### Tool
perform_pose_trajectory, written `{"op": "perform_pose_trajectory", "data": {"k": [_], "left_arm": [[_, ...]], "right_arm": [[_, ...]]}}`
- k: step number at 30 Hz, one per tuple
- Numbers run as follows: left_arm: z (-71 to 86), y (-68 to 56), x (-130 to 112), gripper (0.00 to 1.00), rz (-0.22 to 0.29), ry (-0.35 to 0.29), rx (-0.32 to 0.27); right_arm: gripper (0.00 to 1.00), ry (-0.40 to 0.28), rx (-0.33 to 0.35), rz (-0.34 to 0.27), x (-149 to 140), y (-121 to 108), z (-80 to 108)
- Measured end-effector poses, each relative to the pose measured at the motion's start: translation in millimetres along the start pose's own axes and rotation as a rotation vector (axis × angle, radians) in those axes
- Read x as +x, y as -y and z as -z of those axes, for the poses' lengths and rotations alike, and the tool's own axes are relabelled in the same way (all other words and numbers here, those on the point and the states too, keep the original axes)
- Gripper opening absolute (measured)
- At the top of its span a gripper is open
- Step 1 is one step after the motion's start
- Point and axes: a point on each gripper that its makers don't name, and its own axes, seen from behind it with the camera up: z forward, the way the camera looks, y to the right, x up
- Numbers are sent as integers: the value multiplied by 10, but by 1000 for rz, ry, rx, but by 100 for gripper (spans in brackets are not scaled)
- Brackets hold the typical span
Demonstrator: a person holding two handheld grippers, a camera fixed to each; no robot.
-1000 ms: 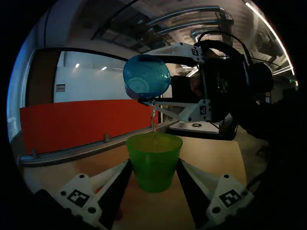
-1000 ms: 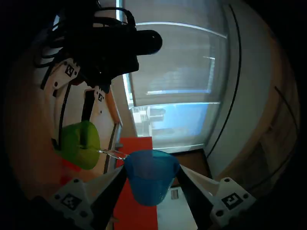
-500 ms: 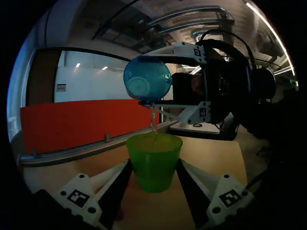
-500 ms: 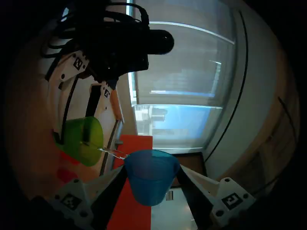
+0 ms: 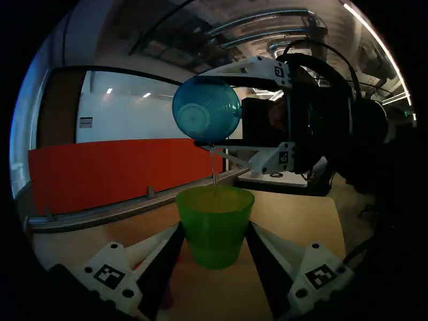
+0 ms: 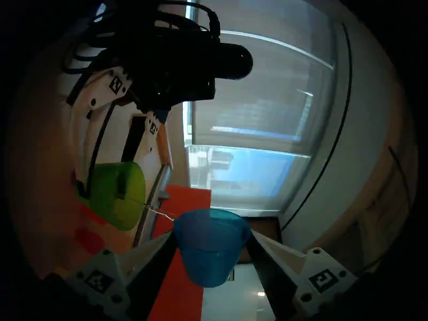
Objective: Pour water
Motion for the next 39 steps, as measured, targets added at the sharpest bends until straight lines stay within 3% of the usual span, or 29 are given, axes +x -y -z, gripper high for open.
{"op": "perform_pose_trajectory", "data": {"k": [14, 21, 26, 32, 39], "left_arm": [[7, 24, 20, 79, -4, -1, 7], [14, 51, 21, 79, -2, -5, 12], [24, 62, 29, 79, 1, -7, 13], [52, 58, 48, 79, -5, -5, 12], [60, 84, 43, 79, -8, -2, 17]], "right_arm": [[90, 1, 8, 60, 28, 46, -5], [90, 0, 10, 41, 44, 70, -20], [90, -1, -5, -90, 25, 31, -27], [90, 8, -27, -342, -103, 10, -6], [90, 34, -35, -624, -249, 137, 61]]}}
